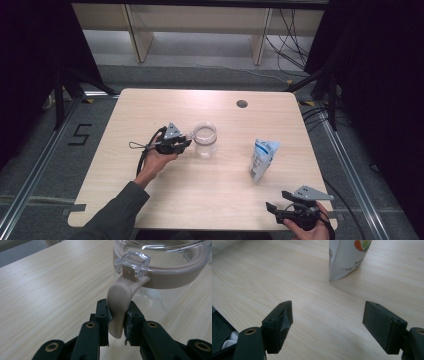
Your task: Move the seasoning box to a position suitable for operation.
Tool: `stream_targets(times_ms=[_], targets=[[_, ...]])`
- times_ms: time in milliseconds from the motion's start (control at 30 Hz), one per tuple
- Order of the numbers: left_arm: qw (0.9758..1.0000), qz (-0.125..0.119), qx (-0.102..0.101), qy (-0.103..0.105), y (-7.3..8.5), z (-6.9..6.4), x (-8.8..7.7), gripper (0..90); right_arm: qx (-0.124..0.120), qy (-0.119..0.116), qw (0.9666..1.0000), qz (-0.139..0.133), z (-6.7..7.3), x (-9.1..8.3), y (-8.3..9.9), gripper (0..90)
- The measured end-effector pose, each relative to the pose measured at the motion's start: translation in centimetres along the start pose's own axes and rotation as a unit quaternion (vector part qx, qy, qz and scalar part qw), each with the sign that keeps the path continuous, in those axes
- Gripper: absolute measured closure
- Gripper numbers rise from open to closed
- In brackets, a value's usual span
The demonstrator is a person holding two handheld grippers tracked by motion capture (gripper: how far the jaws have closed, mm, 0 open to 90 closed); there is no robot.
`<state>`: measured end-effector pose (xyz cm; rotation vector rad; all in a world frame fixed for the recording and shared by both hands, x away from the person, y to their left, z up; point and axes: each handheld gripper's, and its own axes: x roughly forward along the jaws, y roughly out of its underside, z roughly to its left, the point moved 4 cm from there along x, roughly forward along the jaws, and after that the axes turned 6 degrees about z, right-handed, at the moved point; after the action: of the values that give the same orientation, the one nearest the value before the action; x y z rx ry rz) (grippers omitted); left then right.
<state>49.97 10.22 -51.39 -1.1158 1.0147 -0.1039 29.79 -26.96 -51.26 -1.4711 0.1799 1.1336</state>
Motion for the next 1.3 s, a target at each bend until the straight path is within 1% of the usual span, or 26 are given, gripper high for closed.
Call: stream_targets(times_ms=[33, 133, 167, 233, 267, 300, 333, 367, 433, 500, 567, 667, 700, 733, 800, 833, 867, 933, 967, 1000, 1067, 1100, 1200, 1233, 1267, 1300], targets=[[0.9999, -0.006, -0.009, -0.001, 0.0, -0.1, 0.0, 75.4, -0.018, 0.009, 0.9998, -0.007, -0.3, 0.0, -0.1, 25.2], [0.9999, -0.004, -0.011, 0.001, 0.1, -0.2, -0.1, 75.6, -0.017, 0.008, 0.9998, -0.005, -0.4, 0.0, 0.0, 25.2], [1.0, 0.0, -0.002, 0.001, 0.1, -0.2, -0.2, 75.7, -0.018, 0.006, 0.9998, -0.004, -0.5, 0.0, 0.0, 25.2], [1.0, 0.0, -0.003, 0.003, 0.2, -0.3, -0.3, 75.9, -0.017, 0.005, 0.9998, -0.004, -0.4, 0.0, -0.1, 25.2], [1.0, 0.001, -0.004, 0.008, 0.2, -0.4, -0.3, 75.9, -0.012, 0.003, 0.9999, 0.0, -0.4, 0.0, 0.0, 25.2], [0.9999, -0.003, -0.011, 0.005, 0.2, -0.5, -0.3, 76.0, 0.006, 0.002, 1.0, 0.005, 0.0, -0.1, 0.1, 25.2], [1.0, 0.001, -0.008, 0.002, 0.2, -0.5, -0.4, 76.1, -0.015, 0.007, 0.9999, -0.002, -0.4, 0.0, 0.0, 25.2], [1.0, -0.001, -0.009, 0.003, 0.3, -0.6, -0.5, 76.1, -0.019, 0.01, 0.9998, -0.004, -0.4, 0.0, -0.1, 25.2], [0.9999, -0.004, -0.016, 0.005, 0.4, -0.9, -0.6, 76.1, -0.02, 0.013, 0.9997, -0.004, -0.5, 0.0, -0.1, 25.2], [0.9998, -0.003, -0.016, 0.009, 0.5, -1.1, -0.8, 76.1, -0.017, 0.007, 0.9998, -0.005, -0.5, 0.0, -0.1, 25.2], [0.9999, -0.002, -0.01, 0.009, 0.6, -1.2, -1.0, 76.2, -0.017, 0.007, 0.9998, -0.005, -0.5, 0.0, 0.0, 25.2], [0.9997, -0.007, -0.018, 0.013, 0.8, -1.8, -1.2, 76.1, -0.017, 0.007, 0.9998, -0.005, -0.5, 0.0, -0.1, 25.2], [0.9998, -0.005, -0.012, 0.016, 0.9, -1.9, -1.3, 76.1, -0.017, 0.007, 0.9998, -0.005, -0.5, 0.0, -0.1, 25.2], [0.9997, -0.007, -0.017, 0.014, 0.9, -2.2, -1.4, 76.2, -0.017, 0.007, 0.9998, -0.005, -0.5, 0.0, -0.1, 25.2], [0.9996, -0.008, -0.018, 0.021, 0.9, -2.7, -1.5, 76.2, -0.017, 0.007, 0.9998, -0.005, -0.5, 0.0, -0.1, 25.2], [0.9996, 0.0, -0.01, 0.026, 0.9, -2.8, -1.6, 76.2, -0.017, 0.006, 0.9998, -0.004, -0.4, 0.0, -0.1, 25.2], [0.9996, -0.002, -0.008, 0.028, 0.9, -3.2, -1.7, 76.2, -0.012, 0.005, 0.9999, -0.002, -0.4, 0.0, 0.0, 25.2], [0.9996, -0.006, -0.012, 0.027, 0.9, -3.6, -1.8, 76.2, -0.013, 0.005, 0.9999, -0.003, -0.3, 0.0, 0.0, 25.2], [0.9996, 0.001, -0.004, 0.029, 0.9, -3.8, -2.0, 76.2, -0.016, 0.005, 0.9999, -0.005, -0.4, 0.0, -0.1, 25.2], [0.9995, -0.008, -0.01, 0.03, 0.9, -4.1, -2.0, 76.2, -0.017, 0.007, 0.9998, -0.005, -0.5, 0.0, -0.1, 25.2], [0.9995, -0.002, -0.002, 0.032, 1.1, -4.5, -2.4, 76.2, -0.017, 0.006, 0.9998, -0.005, -0.5, 0.0, -0.1, 25.2], [0.9992, -0.008, -0.006, 0.038, 1.1, -4.8, -2.6, 76.3, -0.017, 0.006, 0.9998, -0.005, -0.5, 0.0, -0.1, 25.2], [0.9993, -0.003, -0.001, 0.037, 1.3, -5.1, -2.9, 76.8, -0.01, 0.006, 0.9999, -0.003, -0.3, 0.0, 0.0, 25.2], [0.9993, -0.005, -0.006, 0.038, 1.4, -5.6, -3.2, 76.9, -0.02, 0.013, 0.9997, -0.004, -0.5, 0.0, -0.1, 25.2], [0.9993, 0.0, 0.005, 0.038, 1.4, -5.6, -3.4, 76.9, -0.019, 0.012, 0.9997, -0.004, -0.5, 0.0, -0.1, 25.2], [0.9993, -0.008, -0.001, 0.037, 1.4, -5.9, -3.4, 76.9, -0.02, 0.012, 0.9997, -0.004, -0.5, 0.0, -0.1, 25.2]])
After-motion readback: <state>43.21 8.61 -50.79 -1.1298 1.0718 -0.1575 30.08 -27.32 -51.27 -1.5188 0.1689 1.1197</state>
